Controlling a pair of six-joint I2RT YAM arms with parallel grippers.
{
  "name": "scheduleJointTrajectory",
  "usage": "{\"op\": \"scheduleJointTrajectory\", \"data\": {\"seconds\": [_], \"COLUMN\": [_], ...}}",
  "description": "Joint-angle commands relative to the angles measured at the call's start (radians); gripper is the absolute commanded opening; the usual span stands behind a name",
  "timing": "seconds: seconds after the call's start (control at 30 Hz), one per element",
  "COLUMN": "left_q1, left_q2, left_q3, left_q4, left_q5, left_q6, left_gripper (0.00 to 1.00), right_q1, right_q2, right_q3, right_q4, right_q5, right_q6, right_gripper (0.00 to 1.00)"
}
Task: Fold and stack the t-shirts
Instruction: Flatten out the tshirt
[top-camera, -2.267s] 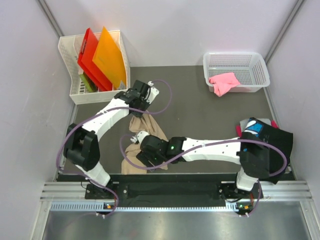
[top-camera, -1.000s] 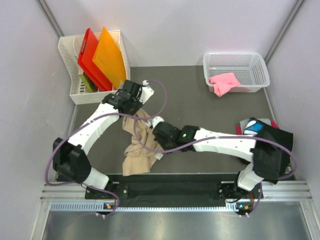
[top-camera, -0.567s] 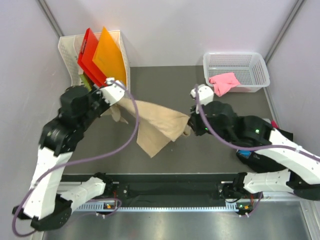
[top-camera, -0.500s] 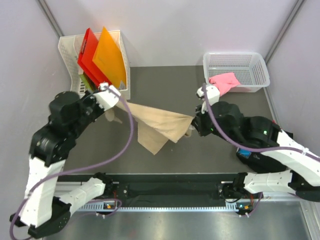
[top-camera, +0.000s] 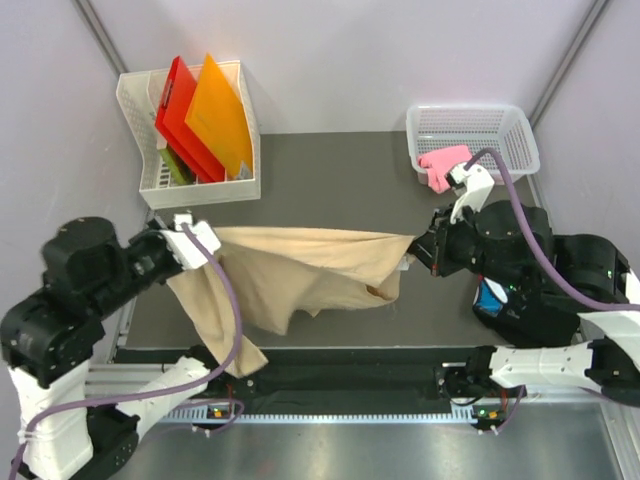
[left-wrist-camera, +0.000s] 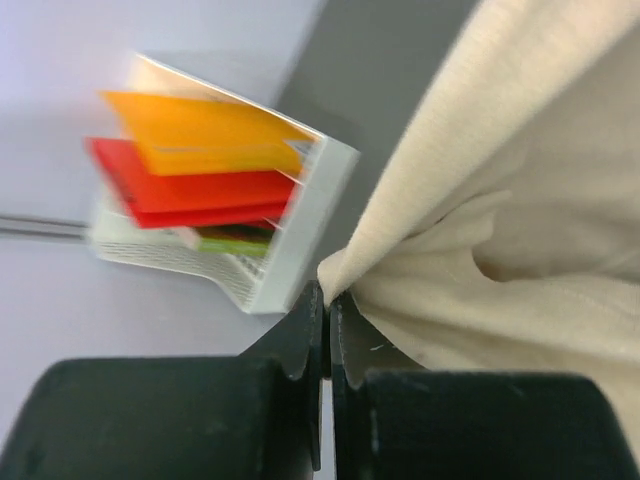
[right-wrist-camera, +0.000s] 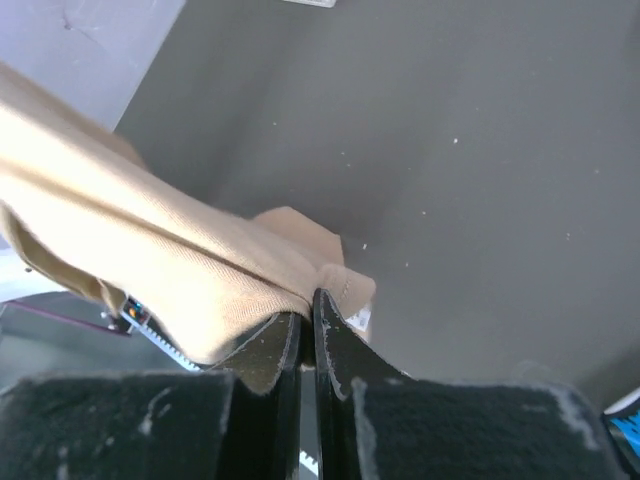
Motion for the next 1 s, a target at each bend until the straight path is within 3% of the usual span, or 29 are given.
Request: {"op": "scheduleJointTrajectory", "data": {"seconds": [0.0, 0.1, 0.23, 0.37, 0.53, 0.6, 0.63, 0.67, 0.73, 0.8, 0.87, 0.97], "left_q1": [0.005, 0.006, 0.005, 0.009, 0.092, 0.114, 0.129, 0.138, 0.179, 0.227, 0.235, 0.198], "left_q2": [-0.035, -0.034, 0.058, 0.178, 0.424, 0.529, 0.642, 0.700, 0.841, 0.886, 0.877, 0.821], "left_q3": [-0.322, -0.524, -0.689, -0.803, -0.860, -0.799, -0.768, -0.687, -0.577, -0.423, -0.343, -0.280], "left_q4": [-0.047, 0.088, 0.246, 0.448, 0.706, 0.735, 0.738, 0.729, 0.650, 0.601, 0.545, 0.402], "left_q5": [0.078, 0.159, 0.212, 0.120, -0.007, -0.085, -0.138, -0.244, -0.310, -0.278, -0.227, -0.112], "left_q6": [0.022, -0.011, -0.022, -0.010, 0.073, 0.085, 0.079, 0.073, 0.006, -0.077, -0.102, -0.139], "left_gripper": [0.00, 0.00, 0.00, 0.00, 0.00, 0.10, 0.25, 0.47, 0.49, 0.59, 0.77, 0.83], "right_q1": [-0.012, -0.140, -0.367, -0.596, -0.661, -0.667, -0.669, -0.673, -0.685, -0.696, -0.715, -0.753], "right_q2": [0.008, 0.083, 0.192, 0.296, 0.569, 0.671, 0.698, 0.722, 0.762, 0.792, 0.805, 0.828], "right_q3": [0.001, -0.002, -0.110, -0.290, -0.224, -0.191, -0.165, -0.154, -0.135, -0.129, -0.121, -0.118], "right_q4": [-0.031, 0.007, 0.095, 0.271, 0.340, 0.333, 0.333, 0.334, 0.345, 0.350, 0.354, 0.367], "right_q5": [0.100, 0.037, -0.164, -0.272, -0.277, -0.266, -0.255, -0.254, -0.248, -0.238, -0.235, -0.251], "right_q6": [0.012, -0.025, -0.092, -0.132, -0.186, -0.204, -0.219, -0.226, -0.241, -0.252, -0.270, -0.278], "right_gripper": [0.00, 0.00, 0.00, 0.00, 0.00, 0.00, 0.00, 0.00, 0.00, 0.00, 0.00, 0.00]}}
